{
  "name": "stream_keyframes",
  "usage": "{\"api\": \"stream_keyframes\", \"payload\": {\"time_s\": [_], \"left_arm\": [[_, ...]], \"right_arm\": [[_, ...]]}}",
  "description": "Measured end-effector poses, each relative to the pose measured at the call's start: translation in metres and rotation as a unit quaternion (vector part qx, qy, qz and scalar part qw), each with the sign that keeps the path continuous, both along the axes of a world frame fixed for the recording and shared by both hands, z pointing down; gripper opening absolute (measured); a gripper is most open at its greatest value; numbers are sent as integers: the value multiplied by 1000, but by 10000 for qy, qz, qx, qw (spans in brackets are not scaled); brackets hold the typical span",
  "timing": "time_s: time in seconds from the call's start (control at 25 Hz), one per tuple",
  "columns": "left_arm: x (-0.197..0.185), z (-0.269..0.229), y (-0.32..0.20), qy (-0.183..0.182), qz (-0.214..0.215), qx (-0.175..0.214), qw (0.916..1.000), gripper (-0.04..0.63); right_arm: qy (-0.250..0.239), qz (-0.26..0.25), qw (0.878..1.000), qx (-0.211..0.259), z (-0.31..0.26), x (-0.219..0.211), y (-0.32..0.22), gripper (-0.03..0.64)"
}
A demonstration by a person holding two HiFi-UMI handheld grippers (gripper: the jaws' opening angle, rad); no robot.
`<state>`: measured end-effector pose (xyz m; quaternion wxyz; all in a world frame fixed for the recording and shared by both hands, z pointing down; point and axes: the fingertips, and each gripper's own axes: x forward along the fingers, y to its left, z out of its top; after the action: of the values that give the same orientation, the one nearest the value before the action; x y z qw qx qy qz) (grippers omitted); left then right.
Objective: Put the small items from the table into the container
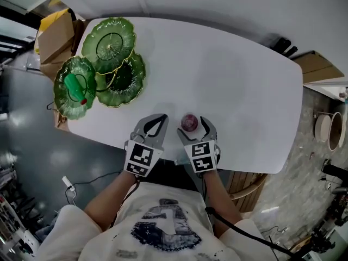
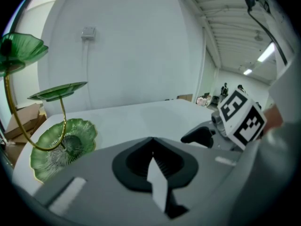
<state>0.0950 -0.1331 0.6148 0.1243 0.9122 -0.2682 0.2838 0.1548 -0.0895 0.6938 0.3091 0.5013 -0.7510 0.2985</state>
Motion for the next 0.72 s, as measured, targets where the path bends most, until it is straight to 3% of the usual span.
{"api": "stream_keyframes", "payload": {"time_s": [0.72], "left_arm": [[-14, 1, -13, -68, -121, -92, 9999, -12]], "right_arm": [[386, -156, 9978, -507, 18, -2, -2, 305]]}}
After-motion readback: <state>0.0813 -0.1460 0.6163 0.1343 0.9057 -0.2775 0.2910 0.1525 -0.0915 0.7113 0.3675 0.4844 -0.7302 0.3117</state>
